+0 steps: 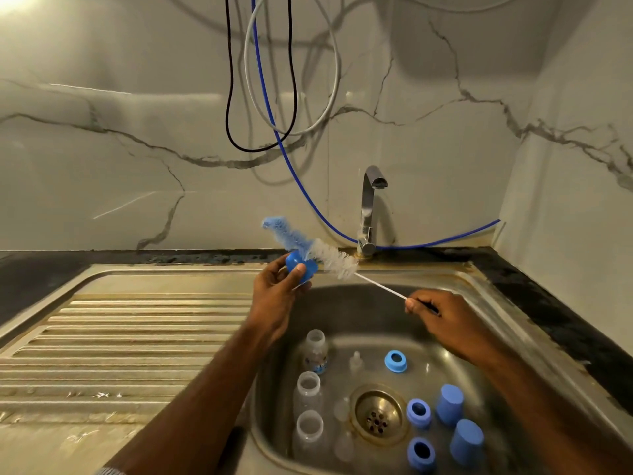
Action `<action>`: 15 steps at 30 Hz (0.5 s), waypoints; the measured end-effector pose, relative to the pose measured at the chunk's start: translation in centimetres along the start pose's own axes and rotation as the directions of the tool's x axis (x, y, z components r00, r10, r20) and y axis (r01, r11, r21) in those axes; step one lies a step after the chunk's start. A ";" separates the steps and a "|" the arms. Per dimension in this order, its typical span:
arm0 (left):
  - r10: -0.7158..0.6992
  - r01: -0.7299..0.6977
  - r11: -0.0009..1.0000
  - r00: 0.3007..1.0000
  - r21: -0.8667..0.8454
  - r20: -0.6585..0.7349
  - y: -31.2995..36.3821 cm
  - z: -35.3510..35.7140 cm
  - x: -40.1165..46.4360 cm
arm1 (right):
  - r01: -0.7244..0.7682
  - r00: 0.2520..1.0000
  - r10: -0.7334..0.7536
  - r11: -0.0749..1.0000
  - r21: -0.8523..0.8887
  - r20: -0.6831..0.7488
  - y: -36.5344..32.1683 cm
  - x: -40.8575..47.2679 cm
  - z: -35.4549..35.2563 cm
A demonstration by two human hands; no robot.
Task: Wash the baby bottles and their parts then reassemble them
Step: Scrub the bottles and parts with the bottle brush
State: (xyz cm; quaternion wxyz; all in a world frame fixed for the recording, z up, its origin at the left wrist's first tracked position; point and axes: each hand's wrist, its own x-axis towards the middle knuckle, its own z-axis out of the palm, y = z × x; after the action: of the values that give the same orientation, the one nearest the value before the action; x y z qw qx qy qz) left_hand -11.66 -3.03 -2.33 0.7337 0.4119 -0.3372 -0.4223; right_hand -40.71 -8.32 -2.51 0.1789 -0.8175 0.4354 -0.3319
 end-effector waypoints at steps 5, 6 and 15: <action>-0.029 0.011 0.996 0.977 0.088 0.209 -1.0 2.2 -1.1 | 0.010 1.000 -0.009 1.000 0.021 -0.018 -0.9 0.6 1.5; -0.022 0.012 0.998 0.983 0.054 0.180 -0.9 2.3 -1.0 | 0.006 1.000 -0.006 0.999 0.032 -0.018 -0.5 0.5 1.0; -0.087 0.093 0.993 0.993 -0.079 0.075 -0.2 2.3 -1.1 | -0.009 1.000 0.009 1.000 0.020 0.021 -0.8 0.2 1.5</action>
State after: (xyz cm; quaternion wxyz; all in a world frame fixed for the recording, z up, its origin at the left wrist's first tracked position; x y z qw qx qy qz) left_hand -14.07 -2.82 -1.66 0.7176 0.3807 -0.3267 -0.4831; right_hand -39.14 -8.06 -3.02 0.1934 -0.8171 0.4338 -0.3269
